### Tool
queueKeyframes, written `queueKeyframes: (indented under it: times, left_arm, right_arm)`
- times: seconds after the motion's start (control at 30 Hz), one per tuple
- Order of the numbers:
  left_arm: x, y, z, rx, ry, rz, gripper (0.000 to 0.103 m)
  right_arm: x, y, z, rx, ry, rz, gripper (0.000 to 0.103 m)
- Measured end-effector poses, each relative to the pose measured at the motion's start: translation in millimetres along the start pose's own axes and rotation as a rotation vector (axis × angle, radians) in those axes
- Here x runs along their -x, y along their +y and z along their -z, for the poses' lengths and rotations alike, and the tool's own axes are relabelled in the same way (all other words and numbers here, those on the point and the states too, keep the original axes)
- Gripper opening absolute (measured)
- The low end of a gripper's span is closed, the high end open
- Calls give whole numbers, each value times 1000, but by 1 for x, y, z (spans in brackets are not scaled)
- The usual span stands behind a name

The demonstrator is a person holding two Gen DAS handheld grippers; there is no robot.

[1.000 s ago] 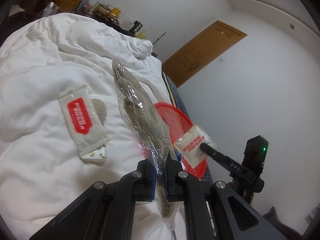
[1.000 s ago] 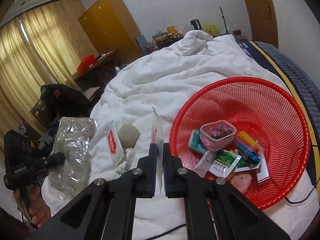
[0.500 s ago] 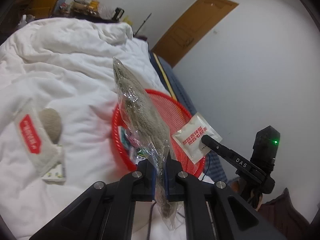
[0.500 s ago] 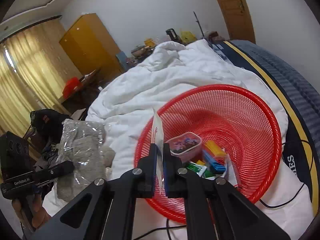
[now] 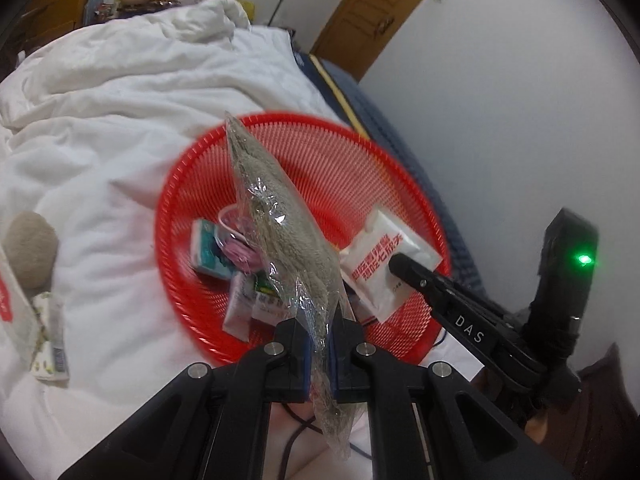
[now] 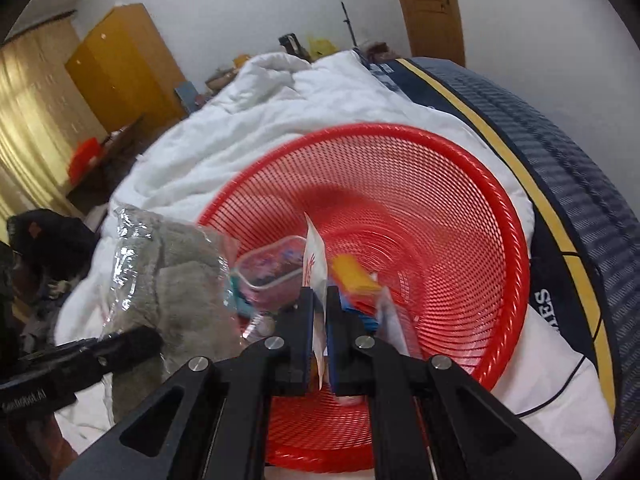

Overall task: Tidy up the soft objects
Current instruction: 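Open the left tool to drop the plastic bag while the right tool releases the packet into the basket, then move both tools back over the remaining items on the duvet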

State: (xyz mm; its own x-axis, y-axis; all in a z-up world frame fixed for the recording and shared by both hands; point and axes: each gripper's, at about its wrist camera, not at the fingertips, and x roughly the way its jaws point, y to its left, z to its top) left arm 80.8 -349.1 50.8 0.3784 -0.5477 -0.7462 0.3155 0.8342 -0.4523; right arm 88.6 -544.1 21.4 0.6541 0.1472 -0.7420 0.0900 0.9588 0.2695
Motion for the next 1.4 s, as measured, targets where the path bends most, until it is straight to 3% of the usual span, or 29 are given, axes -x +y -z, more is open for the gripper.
queueKeyframes:
  times: [0.33,0.53,0.7,0.8,0.87,0.9,0.97,1.03,1.17,1.27,1.4]
  left_arm:
    - [-51,-10,4,-84,72,-116,5]
    - [-61,2,19,-65,83,-164,5]
    - [-65,-1,25,-106,75,-199,5]
    - [-67,0,25,-108,83,-220,6]
    - [-68,-1,25,-110,87,-223,14]
    - [-67,0,26,-104,90,-221,19]
    - [-68,3,23,-90,97,-213,49]
    - [-64,5,22,-75,102,-196,62]
    - [-53,2,24,-83,91,-181,62]
    - [-40,-2,27,-98,97,-153,62]
    - [-11,6,33,-73,107,-80,65]
  right_arm:
    - [-29,-10,8,-4,79,22,6]
    - [-37,0,13,38,96,58,6]
    - [-42,1,13,47,102,94,7]
    - [-44,-4,13,26,108,101,16]
    - [-45,-6,12,15,110,92,22]
    - [-43,-8,12,7,107,87,30]
    - [-39,-10,11,-2,89,81,39]
    - [-33,-7,10,2,69,71,42]
    - [-19,2,9,25,21,66,47]
    - [-4,14,7,71,-46,87,58]
    - [25,37,8,121,-135,47,65]
